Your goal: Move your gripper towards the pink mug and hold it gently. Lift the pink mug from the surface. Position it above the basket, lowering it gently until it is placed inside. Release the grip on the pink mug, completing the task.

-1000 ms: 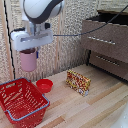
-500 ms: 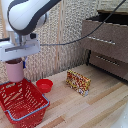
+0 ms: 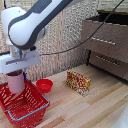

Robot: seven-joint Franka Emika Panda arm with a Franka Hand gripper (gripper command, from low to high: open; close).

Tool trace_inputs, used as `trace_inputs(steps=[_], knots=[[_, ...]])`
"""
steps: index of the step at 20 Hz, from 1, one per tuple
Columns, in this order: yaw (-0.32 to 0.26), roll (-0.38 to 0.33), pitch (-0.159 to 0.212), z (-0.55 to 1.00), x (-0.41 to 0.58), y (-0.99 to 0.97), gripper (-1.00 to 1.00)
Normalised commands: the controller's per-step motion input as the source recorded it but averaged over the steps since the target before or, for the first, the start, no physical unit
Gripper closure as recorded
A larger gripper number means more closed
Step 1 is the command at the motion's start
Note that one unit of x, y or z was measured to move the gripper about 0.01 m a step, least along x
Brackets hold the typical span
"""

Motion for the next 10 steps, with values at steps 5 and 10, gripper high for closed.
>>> trace_inputs(steps=[5, 10], knots=[[0.059, -0.072, -0.032, -0.45, 0.0, 0.05, 1.0], [0.05, -0.07, -0.017, -0.38, 0.0, 0.12, 1.0]])
